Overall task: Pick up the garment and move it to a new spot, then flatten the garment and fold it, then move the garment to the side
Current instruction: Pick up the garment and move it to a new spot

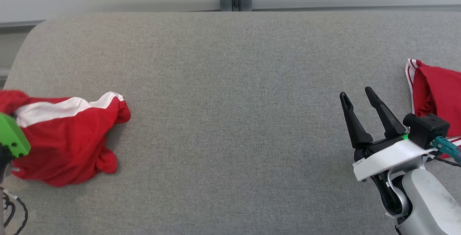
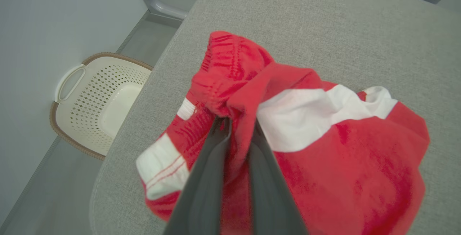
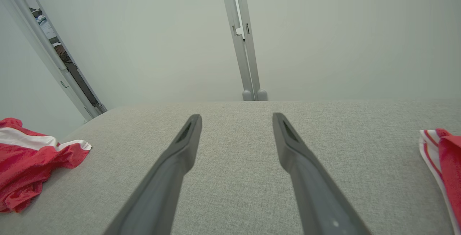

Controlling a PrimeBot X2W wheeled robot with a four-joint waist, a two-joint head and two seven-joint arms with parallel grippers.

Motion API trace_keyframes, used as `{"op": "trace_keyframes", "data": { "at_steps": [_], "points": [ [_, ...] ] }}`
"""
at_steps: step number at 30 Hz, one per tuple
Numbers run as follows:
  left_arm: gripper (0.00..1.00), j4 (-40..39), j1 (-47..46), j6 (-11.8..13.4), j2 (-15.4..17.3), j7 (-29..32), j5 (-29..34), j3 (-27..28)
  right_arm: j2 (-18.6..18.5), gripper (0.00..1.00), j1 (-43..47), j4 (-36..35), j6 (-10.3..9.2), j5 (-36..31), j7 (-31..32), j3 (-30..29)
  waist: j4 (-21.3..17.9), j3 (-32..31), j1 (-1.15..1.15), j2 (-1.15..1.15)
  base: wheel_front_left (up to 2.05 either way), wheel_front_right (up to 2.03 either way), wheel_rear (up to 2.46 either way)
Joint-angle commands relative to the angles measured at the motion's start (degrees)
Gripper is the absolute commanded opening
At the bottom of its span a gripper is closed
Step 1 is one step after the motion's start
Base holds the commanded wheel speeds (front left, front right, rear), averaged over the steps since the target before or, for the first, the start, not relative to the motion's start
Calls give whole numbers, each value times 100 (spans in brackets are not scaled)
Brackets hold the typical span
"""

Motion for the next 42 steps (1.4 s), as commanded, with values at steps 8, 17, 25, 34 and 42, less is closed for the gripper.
{"op": "trace_keyframes", "data": {
  "at_steps": [8, 17, 25, 34, 42],
  "points": [
    [0, -2163, -88, -52, -226, 628, -53, -942, 195, 100, 445, 185, -7, -51, -14, -168, -348, -945, 0, 0, 0, 0, 0],
    [0, -4029, 156, 148, -993, 1111, -328, -1521, 121, 100, 399, 160, -7, -86, -14, -327, -978, -977, 0, 0, 0, 0, 0],
    [0, -4042, 810, 515, -1869, 15, -48, -1900, 41, 100, 344, 133, -6, -47, -13, -473, -1417, -682, 0, 0, 0, 0, 0],
    [26, -1849, 1415, 327, -2264, -1728, 135, -2428, 3, 100, 215, 152, -7, 6, -14, -425, -1604, -364, 0, 0, 0, 0, 0],
    [100, -1125, 1213, 280, -2294, -2630, 252, -2597, -55, 100, 362, 208, -6, -26, -14, -415, -1451, -568, 0, 0, 0, 0, 0]
  ]
}}
